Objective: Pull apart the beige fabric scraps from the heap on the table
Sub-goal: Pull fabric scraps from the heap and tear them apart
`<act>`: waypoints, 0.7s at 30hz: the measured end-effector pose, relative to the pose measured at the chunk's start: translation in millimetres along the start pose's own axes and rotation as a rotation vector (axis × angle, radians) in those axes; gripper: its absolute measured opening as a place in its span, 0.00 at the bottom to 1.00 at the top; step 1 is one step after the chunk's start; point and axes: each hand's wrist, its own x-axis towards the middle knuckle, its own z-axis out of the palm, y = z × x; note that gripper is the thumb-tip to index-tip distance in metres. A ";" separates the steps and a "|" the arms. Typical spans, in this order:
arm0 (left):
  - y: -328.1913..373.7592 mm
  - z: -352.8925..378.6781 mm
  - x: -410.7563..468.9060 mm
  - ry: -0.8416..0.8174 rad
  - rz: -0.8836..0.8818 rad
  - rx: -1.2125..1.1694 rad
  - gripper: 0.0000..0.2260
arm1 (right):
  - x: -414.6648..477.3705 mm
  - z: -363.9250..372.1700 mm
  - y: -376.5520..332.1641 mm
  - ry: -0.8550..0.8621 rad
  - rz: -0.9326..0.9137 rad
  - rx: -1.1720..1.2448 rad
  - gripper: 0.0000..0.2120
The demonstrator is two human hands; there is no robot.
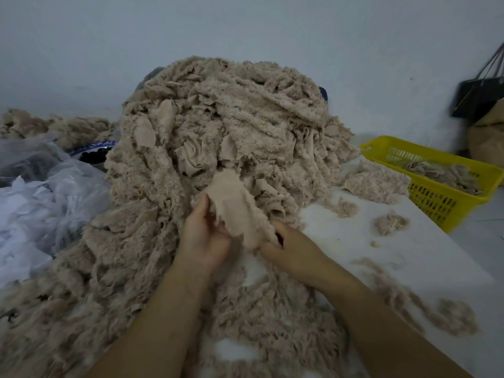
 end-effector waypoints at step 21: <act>-36.5 2.2 -12.1 -0.164 0.264 1.073 0.08 | 8.0 -13.4 -4.5 0.057 0.110 1.174 0.18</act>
